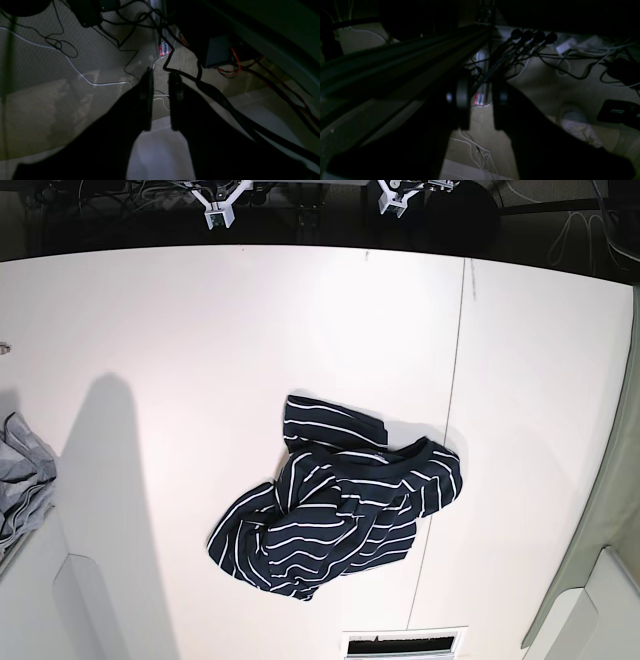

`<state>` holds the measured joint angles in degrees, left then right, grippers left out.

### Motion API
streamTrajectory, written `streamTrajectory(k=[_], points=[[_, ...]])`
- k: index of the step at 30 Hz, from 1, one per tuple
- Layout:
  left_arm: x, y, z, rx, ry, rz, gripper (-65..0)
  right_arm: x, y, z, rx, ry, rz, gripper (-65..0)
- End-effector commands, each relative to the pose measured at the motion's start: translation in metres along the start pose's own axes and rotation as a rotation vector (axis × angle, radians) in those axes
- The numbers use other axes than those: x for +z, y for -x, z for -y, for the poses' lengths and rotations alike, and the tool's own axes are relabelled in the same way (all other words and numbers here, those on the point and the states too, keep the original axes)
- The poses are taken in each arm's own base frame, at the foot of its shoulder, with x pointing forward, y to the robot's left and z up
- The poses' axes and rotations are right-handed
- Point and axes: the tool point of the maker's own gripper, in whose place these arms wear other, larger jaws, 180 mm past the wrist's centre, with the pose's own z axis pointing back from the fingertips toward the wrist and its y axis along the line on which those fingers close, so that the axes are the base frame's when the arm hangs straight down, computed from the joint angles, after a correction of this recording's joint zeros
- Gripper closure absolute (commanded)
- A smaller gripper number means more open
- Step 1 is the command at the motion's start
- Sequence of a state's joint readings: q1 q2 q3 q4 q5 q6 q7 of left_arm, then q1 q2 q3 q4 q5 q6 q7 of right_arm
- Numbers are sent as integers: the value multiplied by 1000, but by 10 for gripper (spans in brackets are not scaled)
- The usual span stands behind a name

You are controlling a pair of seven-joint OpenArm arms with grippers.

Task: Layout the t-shirt on the table in an organized manner, then fold the t-shirt properly
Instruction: 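Move both grippers out from rest toward the crumpled striped shirt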

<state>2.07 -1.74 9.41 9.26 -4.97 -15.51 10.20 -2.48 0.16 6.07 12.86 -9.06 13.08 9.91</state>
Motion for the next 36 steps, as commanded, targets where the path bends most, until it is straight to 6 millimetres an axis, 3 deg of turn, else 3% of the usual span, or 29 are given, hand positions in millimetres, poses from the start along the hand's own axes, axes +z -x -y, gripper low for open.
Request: streamTrajectory(k=[1, 8, 14, 21, 25, 30, 36], points=[[-1, 3, 4, -3, 12, -3, -138, 1, -2, -1, 0, -11, 15, -136], [-3, 30, 7, 1, 18, -8, -138, 3, 4, 0, 6, -35, 12, -136], [4, 47, 1, -2, 8, 65, -138, 15, 20, 6, 106, -76, 9, -136], [29, 64, -24, -60, -38, 119, -138, 44, 57, 2, 300, -146, 7, -136], [50, 69, -29, -113, -34, 144, -138, 69, 65, 0, 364, -164, 51, -136], [91, 51, -47, -121, -86, 266, -138, 112, 43, -3, 347, -183, 186, -136], [165, 8, -102, -28, -221, 449, -139, 168, -9, -19, 475, -228, 361, -136]])
